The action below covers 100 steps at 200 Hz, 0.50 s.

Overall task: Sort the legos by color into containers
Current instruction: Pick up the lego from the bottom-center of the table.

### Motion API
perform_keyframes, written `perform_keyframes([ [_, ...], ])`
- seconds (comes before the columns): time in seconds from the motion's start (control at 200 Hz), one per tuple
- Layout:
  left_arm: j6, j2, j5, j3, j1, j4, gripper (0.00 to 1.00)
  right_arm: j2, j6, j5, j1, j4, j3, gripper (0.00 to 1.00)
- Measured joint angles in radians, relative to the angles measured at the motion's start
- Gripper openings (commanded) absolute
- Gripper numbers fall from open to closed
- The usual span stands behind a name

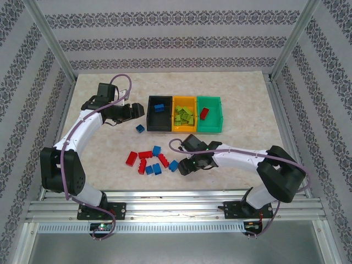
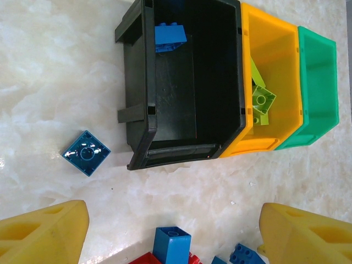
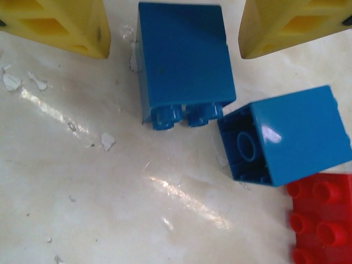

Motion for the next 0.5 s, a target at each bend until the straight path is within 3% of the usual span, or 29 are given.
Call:
perform_keyframes([
  [0.225, 0.0, 0.005, 0.0, 0.0, 0.0, 0.0, 0.81, 0.051, -0.02, 0.0, 0.0, 0.015, 0.021, 0.37],
  [0.5, 0.0, 0.005, -0.001, 0.0, 0.0, 0.0, 0.81, 0.039, -0.031, 0.005, -0.003, 0.013, 0.058, 0.34],
])
